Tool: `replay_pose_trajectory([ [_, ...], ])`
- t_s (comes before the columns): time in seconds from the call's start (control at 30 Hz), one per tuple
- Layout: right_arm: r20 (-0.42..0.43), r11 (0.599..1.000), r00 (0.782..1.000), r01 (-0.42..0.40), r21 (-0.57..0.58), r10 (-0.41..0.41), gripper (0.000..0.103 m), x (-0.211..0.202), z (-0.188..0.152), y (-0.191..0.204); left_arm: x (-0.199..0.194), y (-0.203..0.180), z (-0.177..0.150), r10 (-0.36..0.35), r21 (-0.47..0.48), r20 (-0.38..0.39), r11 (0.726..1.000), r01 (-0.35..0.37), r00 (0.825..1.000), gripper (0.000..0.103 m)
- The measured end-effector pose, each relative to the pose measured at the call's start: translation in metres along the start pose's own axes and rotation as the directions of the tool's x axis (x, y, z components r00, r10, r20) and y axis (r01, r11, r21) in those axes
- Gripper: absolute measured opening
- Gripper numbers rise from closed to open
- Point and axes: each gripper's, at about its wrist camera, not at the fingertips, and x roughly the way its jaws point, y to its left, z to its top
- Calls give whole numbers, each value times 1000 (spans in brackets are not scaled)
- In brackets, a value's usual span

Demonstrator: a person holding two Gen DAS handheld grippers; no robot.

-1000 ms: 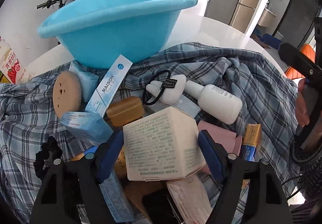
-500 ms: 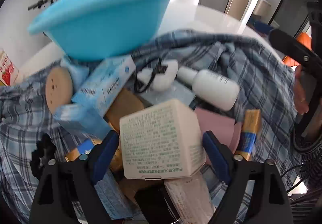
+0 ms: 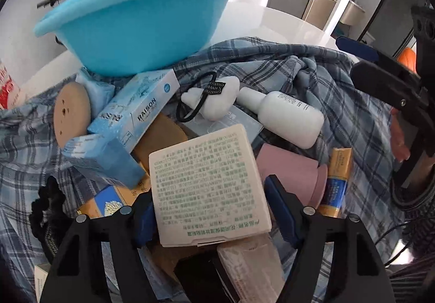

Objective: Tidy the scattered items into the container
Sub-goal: 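Lower the left tool onto the white green-text box and close it, then close the right tool on the white plastic bottle while the left tool holds the box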

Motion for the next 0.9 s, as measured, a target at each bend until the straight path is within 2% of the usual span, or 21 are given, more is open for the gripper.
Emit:
replay_pose_trajectory([
  [0.13,17,1000,1000,-10,-14,10,103,-4,0,2,-7,-7,-3,20,10,43,1000,-21,999,70],
  [0.3,20,997,999,-43,-60,44,103,-6,0,8,-16,0,-7,43,-27,87,999,-41,995,70],
  [0.43,32,990,997,-63,-128,67,103,-11,-3,24,-17,11,-11,-12,-55,101,998,18,995,69],
  [0.5,35,985,997,-66,-160,72,103,-11,-5,31,-13,10,-13,-15,-59,99,998,21,995,70],
  [0.6,19,983,998,-50,-175,55,98,-8,-7,36,-4,4,-16,22,-36,98,999,-18,995,69],
  [0.7,6,984,998,-53,-169,55,89,-5,-8,36,-3,-2,-17,67,-13,144,998,-65,987,69],
  [0.77,7,985,1000,-25,-173,26,81,-4,-9,35,-2,-4,-16,80,-14,147,997,-79,986,69],
  [0.9,16,984,1000,3,-178,0,76,-5,-10,35,1,-5,-12,86,-34,131,996,-82,988,70],
])
